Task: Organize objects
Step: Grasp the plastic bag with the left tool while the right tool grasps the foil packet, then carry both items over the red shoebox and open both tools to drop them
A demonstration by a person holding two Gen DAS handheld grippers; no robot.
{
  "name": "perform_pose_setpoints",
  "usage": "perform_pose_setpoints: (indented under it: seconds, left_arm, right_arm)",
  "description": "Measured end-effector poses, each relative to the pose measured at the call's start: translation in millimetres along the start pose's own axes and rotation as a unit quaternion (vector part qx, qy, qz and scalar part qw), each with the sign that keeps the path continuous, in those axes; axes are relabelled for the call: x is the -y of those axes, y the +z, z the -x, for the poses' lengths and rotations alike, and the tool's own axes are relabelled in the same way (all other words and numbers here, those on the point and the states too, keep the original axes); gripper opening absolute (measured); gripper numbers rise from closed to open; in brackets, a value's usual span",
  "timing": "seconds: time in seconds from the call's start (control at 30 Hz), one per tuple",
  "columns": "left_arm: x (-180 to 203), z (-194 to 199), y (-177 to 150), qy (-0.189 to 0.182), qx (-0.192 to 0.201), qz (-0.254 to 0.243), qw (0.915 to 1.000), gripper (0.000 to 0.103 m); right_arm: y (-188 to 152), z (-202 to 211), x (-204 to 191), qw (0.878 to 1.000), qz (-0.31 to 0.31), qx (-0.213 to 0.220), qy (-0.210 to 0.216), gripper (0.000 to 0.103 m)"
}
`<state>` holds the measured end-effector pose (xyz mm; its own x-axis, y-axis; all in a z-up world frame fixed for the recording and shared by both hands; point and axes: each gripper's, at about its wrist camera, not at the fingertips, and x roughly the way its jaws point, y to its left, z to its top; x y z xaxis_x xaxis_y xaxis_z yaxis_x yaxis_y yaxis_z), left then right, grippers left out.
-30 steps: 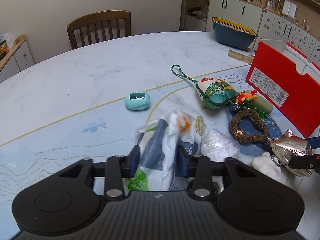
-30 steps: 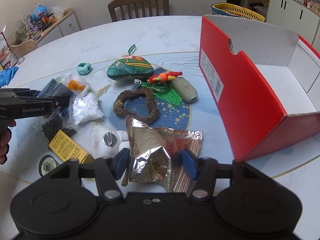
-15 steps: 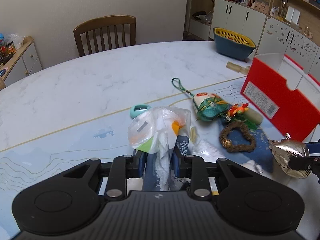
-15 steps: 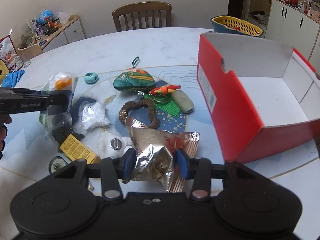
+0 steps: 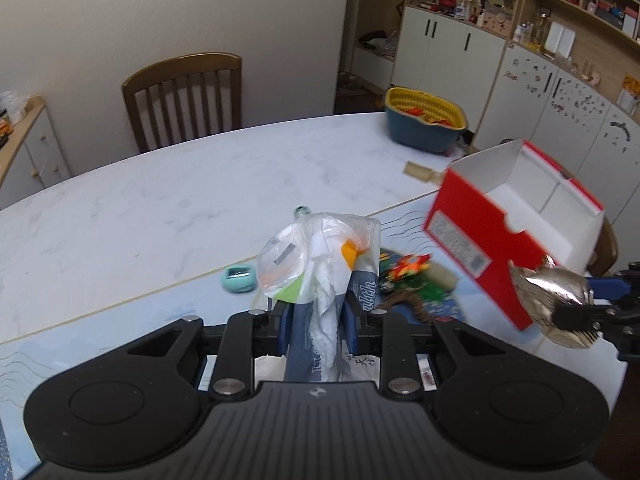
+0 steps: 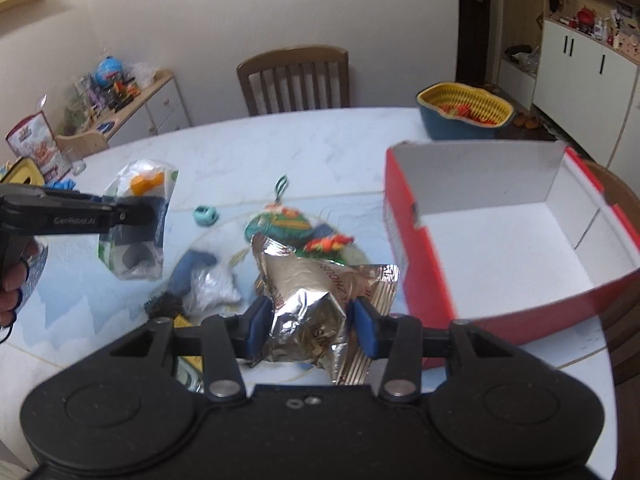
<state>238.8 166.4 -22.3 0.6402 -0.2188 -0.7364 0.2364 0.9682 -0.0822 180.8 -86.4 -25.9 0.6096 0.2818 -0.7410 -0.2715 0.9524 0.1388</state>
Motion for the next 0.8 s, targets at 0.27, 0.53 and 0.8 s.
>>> perform_pose_setpoints:
  seconds: [0.27,0.53,0.8]
  left_arm:
    - [54.5,0.7,24.6,-0.030,0.001,-0.036,0.9989,0.025]
    - [119.2,-14.4,45.6,-0.034,0.005,-0.063,0.9974,0.025]
    - [185.9,-45.5,59.5,-0.020,-0.012,-0.068,0.9974,0.025]
  right_arm:
    - [20.5,20.2,32.6,0.999,-0.022,0.029,-0.022,0.044]
    - [25.7,25.9,84.3,0.998,-0.035,0.044,-0.028,0.044]
    - [28.1,23.6,148.4,0.999,-0.025,0.037,-0.008,0.044]
